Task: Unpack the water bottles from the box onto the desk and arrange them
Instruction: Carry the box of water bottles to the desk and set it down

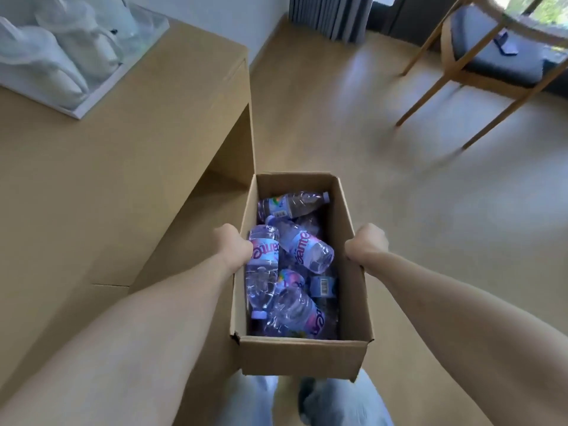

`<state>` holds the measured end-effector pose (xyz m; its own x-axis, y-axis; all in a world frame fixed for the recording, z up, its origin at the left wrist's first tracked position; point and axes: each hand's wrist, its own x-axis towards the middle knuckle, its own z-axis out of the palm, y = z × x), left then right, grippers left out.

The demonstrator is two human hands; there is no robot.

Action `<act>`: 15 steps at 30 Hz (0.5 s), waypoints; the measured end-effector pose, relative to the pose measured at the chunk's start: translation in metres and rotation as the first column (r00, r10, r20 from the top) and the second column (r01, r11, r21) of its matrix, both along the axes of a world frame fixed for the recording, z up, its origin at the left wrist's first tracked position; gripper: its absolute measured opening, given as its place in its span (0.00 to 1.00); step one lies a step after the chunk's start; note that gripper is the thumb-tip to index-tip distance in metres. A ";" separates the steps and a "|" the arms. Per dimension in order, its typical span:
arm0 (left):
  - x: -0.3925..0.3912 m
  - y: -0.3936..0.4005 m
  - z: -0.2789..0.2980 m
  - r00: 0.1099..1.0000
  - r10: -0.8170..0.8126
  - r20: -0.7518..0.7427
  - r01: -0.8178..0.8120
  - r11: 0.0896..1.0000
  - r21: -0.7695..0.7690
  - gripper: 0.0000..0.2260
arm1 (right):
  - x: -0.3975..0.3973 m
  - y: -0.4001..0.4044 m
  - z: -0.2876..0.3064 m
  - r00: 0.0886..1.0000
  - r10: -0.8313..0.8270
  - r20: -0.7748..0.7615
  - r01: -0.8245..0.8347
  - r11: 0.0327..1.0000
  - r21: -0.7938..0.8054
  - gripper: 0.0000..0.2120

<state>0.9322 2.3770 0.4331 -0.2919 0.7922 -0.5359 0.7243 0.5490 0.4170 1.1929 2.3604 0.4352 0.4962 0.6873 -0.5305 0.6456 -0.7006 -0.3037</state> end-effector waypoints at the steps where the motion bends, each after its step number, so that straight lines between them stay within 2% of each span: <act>1: -0.001 0.007 -0.019 1.000 0.023 -0.014 -0.023 0.999 -0.022 0.10 | -0.001 0.013 -0.020 1.000 0.019 0.000 -0.019 1.000 -0.016 0.02; 5: -0.006 0.027 -0.104 0.988 0.135 -0.068 -0.141 0.985 -0.097 0.09 | -0.006 0.065 -0.103 0.988 0.153 0.011 -0.151 0.984 -0.091 0.05; 8: -0.005 0.032 -0.171 0.955 0.288 -0.073 -0.296 0.945 -0.139 0.05 | -0.014 0.110 -0.171 0.959 0.284 0.019 -0.279 0.953 -0.121 0.07; 13: 0.003 0.030 -0.278 0.822 0.568 -0.044 -0.566 0.805 -0.179 0.04 | -0.036 0.172 -0.275 0.857 0.516 0.008 -0.510 0.849 -0.142 0.05; 15: 0.008 0.031 -0.319 0.749 0.662 -0.026 -0.654 0.732 -0.191 0.10 | -0.046 0.191 -0.315 0.806 0.592 0.013 -0.585 0.799 -0.138 0.06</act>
<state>0.9404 2.4078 0.1141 -0.6792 0.3012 -0.6694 0.1392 0.9482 0.2854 1.1472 2.5512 0.1205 0.0464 0.7881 -0.6138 0.9581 -0.2090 -0.1959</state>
